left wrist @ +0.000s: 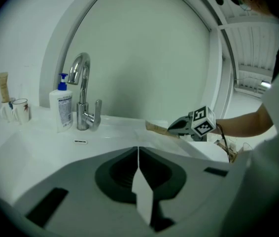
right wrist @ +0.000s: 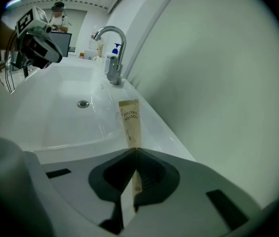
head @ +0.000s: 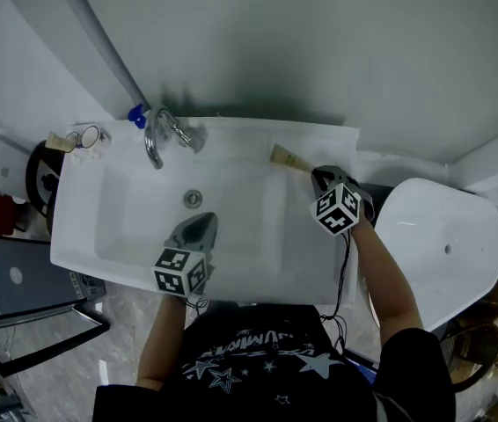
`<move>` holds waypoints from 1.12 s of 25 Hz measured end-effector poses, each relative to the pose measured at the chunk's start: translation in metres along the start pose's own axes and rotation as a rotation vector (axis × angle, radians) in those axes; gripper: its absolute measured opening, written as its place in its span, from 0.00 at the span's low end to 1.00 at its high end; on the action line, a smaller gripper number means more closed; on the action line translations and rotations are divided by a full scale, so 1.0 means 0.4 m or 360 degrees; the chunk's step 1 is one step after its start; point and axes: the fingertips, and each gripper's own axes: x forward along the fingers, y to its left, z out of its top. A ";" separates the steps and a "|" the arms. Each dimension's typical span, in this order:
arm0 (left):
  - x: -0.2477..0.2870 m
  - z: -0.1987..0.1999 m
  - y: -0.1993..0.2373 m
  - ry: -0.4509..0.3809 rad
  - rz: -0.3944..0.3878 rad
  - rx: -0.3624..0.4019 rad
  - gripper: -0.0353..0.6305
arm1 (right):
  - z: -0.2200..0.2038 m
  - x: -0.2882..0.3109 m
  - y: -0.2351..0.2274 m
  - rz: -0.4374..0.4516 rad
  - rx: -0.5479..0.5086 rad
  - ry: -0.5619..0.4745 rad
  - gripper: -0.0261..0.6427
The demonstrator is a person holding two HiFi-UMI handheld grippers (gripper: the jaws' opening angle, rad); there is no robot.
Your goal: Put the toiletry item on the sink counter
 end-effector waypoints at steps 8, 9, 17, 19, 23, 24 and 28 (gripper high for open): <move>0.025 -0.008 0.007 0.0038 0.0010 -0.0015 0.08 | -0.005 0.090 -0.035 0.0050 -0.0278 0.0070 0.06; 0.028 -0.010 0.011 0.0044 0.0016 -0.0020 0.08 | -0.005 0.100 -0.038 0.0057 -0.0293 0.0075 0.06; 0.032 -0.029 0.035 0.0071 0.0038 -0.0071 0.08 | -0.011 0.156 -0.048 0.0106 -0.0426 0.0108 0.06; 0.032 -0.029 0.037 0.0064 0.0027 -0.0080 0.08 | -0.007 0.164 -0.045 0.0118 -0.0440 0.0091 0.06; 0.031 -0.037 0.044 0.0077 0.0021 -0.0096 0.08 | -0.004 0.180 -0.042 0.0126 -0.0484 0.0109 0.06; 0.031 -0.041 0.044 0.0082 0.0021 -0.0100 0.08 | -0.006 0.182 -0.044 0.0120 -0.0480 0.0113 0.06; 0.031 -0.054 0.038 0.0098 0.0006 -0.0103 0.08 | -0.010 0.192 -0.046 0.0103 -0.0483 0.0133 0.06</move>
